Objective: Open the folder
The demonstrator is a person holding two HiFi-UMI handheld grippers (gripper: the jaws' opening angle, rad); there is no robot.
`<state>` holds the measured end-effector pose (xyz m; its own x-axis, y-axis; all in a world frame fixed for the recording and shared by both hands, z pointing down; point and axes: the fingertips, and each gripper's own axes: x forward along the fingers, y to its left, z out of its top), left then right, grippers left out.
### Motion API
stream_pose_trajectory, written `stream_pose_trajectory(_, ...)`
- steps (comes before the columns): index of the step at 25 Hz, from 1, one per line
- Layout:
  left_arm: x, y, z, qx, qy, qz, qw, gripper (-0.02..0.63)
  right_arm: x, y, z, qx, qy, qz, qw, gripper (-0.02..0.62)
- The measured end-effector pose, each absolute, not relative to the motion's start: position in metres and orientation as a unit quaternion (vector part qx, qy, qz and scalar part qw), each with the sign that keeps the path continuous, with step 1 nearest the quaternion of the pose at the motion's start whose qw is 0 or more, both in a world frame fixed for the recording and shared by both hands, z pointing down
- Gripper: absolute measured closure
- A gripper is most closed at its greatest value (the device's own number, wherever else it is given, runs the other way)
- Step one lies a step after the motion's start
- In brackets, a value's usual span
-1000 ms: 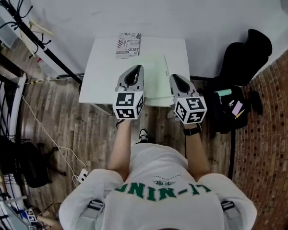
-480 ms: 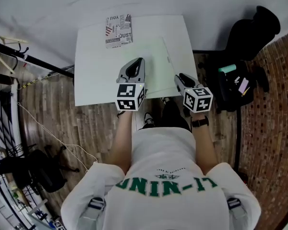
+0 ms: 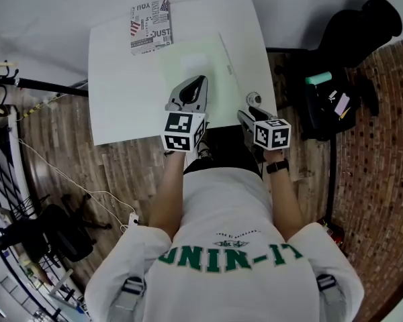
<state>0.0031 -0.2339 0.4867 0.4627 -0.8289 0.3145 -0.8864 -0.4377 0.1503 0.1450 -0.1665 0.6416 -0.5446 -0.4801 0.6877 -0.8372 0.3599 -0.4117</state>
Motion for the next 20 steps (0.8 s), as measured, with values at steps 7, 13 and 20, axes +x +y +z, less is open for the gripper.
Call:
stream_pose_trajectory(7,0.012,-0.235,0.511,0.846,-0.494,0.110,0.165,0.591,0.142,-0.167,0.666,0.420,-0.776,0.408,0.235,0.402)
stream_pose_trajectory(13,0.018,-0.239,0.516,0.850,-0.487,0.114,0.167,0.591,0.149,-0.169,0.671,0.425,-0.751,0.454,0.223,0.439)
stream_pose_trajectory(20,0.009,-0.242,0.519,0.845,-0.493,0.113,0.171,0.591,0.147,-0.170,0.672,0.433,-0.712,0.523,0.177,0.453)
